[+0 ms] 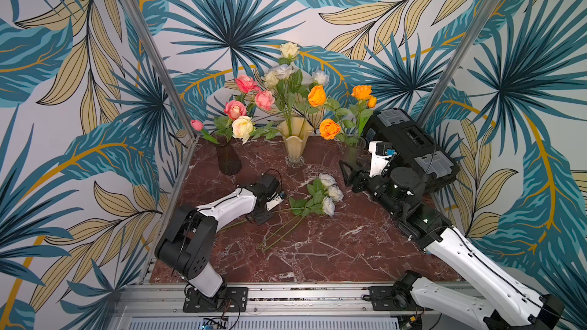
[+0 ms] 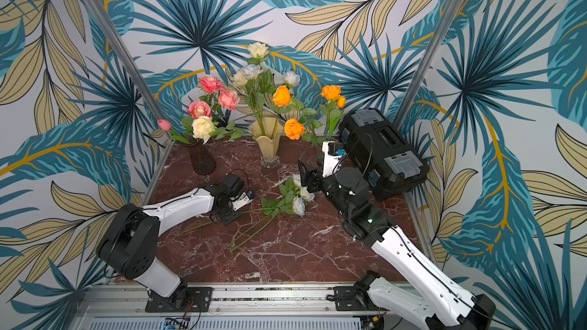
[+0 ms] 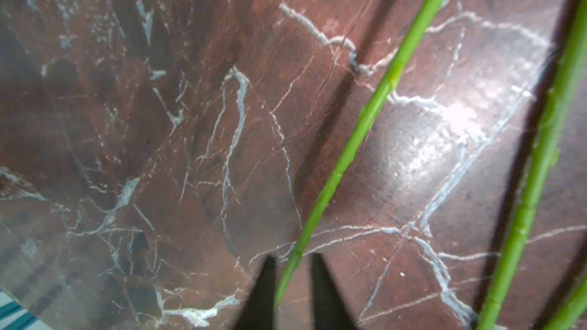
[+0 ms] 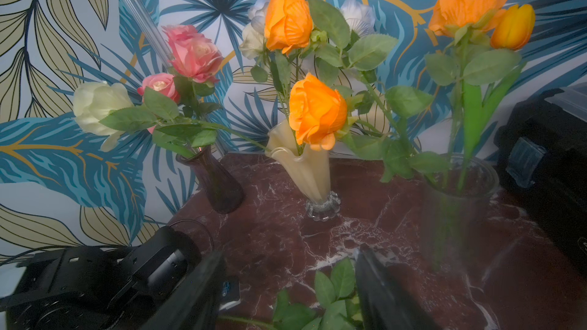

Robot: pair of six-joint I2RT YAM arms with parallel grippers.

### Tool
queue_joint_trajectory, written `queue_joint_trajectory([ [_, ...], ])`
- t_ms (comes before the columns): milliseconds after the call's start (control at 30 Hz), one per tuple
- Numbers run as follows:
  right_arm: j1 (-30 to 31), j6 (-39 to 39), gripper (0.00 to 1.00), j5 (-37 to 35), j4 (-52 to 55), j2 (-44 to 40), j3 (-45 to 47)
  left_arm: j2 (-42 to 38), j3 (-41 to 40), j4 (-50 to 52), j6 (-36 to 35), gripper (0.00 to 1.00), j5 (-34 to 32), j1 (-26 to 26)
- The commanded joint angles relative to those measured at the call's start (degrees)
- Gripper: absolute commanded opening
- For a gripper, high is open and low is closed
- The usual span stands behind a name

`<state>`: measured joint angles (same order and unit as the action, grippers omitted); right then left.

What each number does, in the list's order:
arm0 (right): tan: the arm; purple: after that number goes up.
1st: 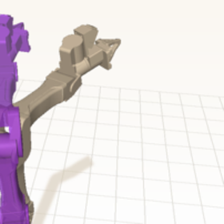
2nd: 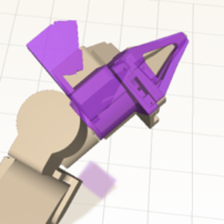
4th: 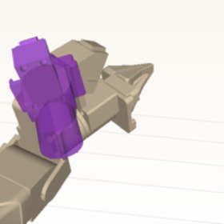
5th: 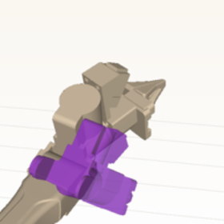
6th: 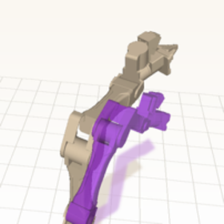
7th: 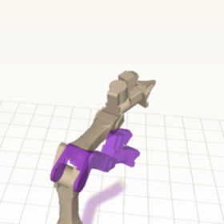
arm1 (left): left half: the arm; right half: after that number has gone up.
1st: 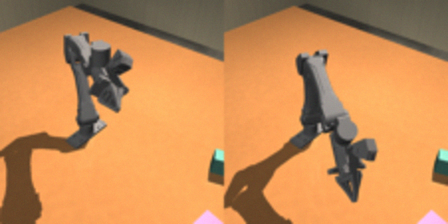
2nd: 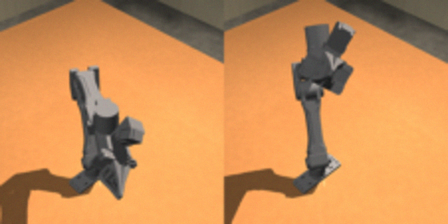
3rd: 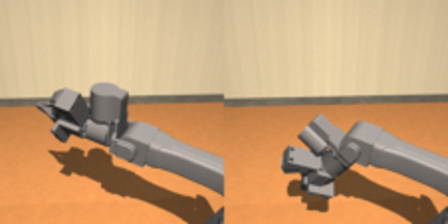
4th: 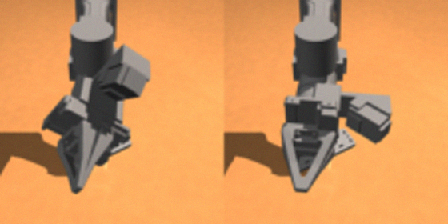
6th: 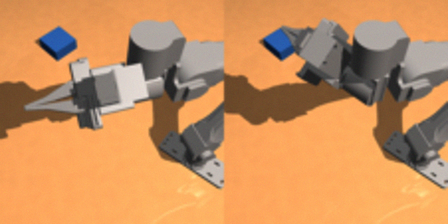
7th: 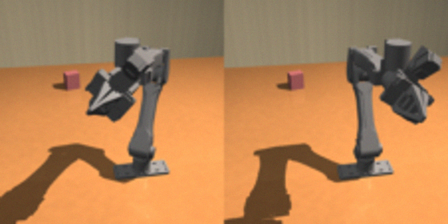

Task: Arrange the flowers in different vases according to their variety
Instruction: Pick up the flower at the center of the board.

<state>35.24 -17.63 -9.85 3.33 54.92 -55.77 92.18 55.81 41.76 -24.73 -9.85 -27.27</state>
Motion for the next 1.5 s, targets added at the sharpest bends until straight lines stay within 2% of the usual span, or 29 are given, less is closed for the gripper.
queue_joint_trajectory([
  [0,0.1,-0.9,0.69,-0.6,-0.4,-0.9,1.8,-3.4,0.3,0.2,0.1,0.55,0.0,-0.3],
  [67,0.2,-1.0,0.69,-1.0,-0.5,-1.4,2.5,-4.6,-0.5,0.6,-0.1,0.61,-0.2,-1.0],
  [200,0.2,-1.7,0.69,-1.3,-0.8,-2.3,3.7,-6.0,-3.4,-1.2,-1.8,0.62,-2.8,-1.5],
  [400,0.2,-1.6,0.69,-1.4,-1.1,-2.3,3.9,0.7,0.6,0.4,0.4,0.52,0.4,-1.4],
  [567,0.1,-1.4,0.69,-1.9,-0.4,-3.3,3.8,4.5,3.2,0.9,1.0,0.49,1.0,-1.4],
  [633,0.1,-1.2,0.69,-2.4,0.0,-3.8,3.9,6.2,3.3,0.6,1.4,0.45,1.2,-1.3],
  [933,0.2,-1.0,0.69,-3.9,0.7,-5.0,4.5,8.0,5.0,1.2,2.3,0.00,0.3,-1.4],
  [1133,0.2,-1.4,0.69,-3.2,0.1,-3.7,4.4,4.5,6.0,1.9,2.4,0.00,-2.2,-1.0],
  [1333,0.2,-3.2,0.69,-1.1,0.4,-2.1,4.3,-3.3,6.5,3.7,1.0,0.00,-6.6,-0.9],
  [1467,0.2,-4.2,0.69,0.1,0.2,-1.0,4.3,-8.4,7.9,5.7,1.3,0.00,-7.3,-0.9],
])
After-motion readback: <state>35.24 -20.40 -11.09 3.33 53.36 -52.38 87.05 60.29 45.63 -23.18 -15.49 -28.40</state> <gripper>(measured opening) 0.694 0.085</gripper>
